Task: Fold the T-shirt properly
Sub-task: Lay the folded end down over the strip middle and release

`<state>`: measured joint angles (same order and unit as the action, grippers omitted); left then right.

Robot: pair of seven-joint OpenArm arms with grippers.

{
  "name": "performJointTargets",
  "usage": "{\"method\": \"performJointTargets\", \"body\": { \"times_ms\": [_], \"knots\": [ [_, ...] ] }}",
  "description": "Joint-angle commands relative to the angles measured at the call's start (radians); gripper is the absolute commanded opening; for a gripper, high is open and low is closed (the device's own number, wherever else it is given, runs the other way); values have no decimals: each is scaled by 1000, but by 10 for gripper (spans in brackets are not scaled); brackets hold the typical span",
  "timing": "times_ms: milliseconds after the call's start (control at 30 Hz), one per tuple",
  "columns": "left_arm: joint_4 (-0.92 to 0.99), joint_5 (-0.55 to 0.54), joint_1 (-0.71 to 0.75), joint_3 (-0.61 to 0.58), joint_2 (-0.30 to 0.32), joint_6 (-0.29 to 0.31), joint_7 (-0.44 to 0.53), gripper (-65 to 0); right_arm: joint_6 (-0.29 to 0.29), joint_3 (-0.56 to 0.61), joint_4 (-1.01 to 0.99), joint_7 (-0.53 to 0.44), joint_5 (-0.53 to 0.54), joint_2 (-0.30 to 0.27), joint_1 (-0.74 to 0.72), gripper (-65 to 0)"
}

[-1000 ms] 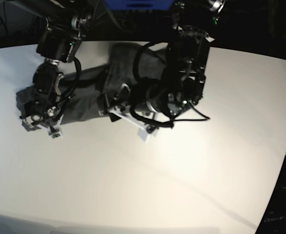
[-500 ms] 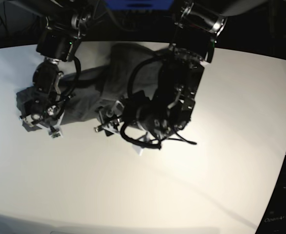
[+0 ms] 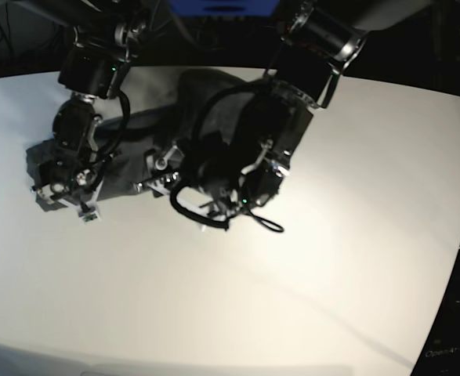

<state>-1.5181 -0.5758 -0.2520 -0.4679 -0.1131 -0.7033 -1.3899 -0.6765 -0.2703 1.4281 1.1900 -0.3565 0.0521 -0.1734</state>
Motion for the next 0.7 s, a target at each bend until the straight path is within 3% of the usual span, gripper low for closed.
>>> {"method": "performJointTargets", "body": {
  "times_ms": [0, 200, 367, 500, 667],
  "knots": [
    [-19, -49, -22, 2, -1, 5, -6, -293, -22, 3, -19, -14, 84, 18, 19, -646],
    [-115, -358, -17, 5, 118, 5, -6, -294, -22, 3, -17, -14, 84, 18, 19, -646],
    [-124, -542, 16, 82, 192, 5, -6, -305, -22, 3, -19, -15, 84, 18, 18, -646],
    [-124, -678, 21, 87, 269, 5, -6, -415, -22, 3, -20, -15, 84, 18, 15, -646],
    [-124, -709, 13, 96, 344, 5, -6, -610, -22, 3, -22, -15, 84, 18, 12, -646]
  ]
}}
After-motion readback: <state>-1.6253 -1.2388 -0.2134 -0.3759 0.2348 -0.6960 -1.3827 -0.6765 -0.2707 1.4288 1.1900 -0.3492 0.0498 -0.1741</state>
